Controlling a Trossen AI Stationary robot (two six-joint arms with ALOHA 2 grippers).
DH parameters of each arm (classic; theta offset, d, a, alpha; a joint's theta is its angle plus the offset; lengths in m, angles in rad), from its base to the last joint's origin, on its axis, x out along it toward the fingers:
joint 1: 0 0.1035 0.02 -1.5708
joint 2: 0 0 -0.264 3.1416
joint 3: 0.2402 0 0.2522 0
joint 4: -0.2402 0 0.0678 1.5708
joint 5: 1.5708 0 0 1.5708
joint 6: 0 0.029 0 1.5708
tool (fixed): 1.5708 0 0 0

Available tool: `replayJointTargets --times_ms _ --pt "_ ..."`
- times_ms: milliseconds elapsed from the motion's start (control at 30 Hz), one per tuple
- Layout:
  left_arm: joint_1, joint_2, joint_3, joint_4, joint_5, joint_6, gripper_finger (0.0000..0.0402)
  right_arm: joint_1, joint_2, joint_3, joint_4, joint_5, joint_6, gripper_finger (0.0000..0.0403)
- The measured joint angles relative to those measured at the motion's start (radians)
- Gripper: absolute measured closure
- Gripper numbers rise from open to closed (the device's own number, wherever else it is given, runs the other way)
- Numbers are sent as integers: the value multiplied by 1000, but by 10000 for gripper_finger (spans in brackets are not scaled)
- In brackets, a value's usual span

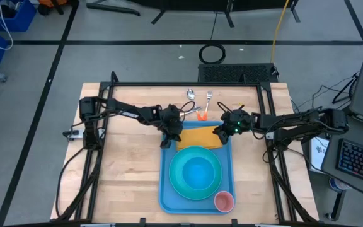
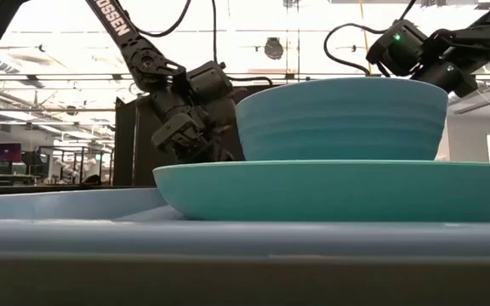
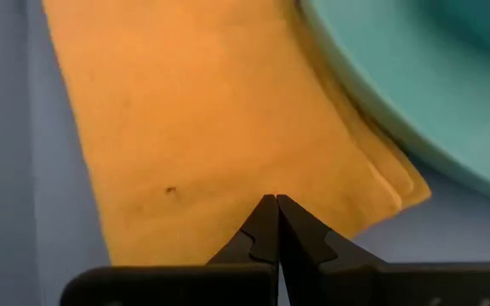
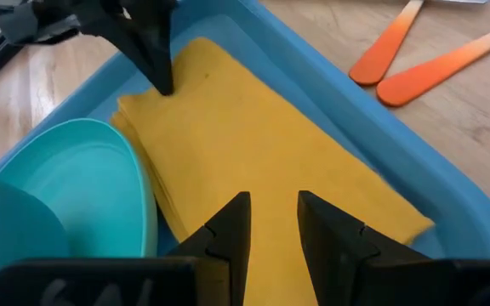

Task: Set up tray
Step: Put the yellow napkin top the left of the light blue plate on the blue serving tray

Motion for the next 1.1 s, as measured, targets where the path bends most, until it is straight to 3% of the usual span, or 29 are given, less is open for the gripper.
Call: replayJointTargets --times_ms 567,1100 --pt "14 -3 14 -14 -119 9 401 0 0 0 2 1 -20 314" --pt "20 -11 13 -17 -111 -8 395 0 0 0 3 3 -23 314"
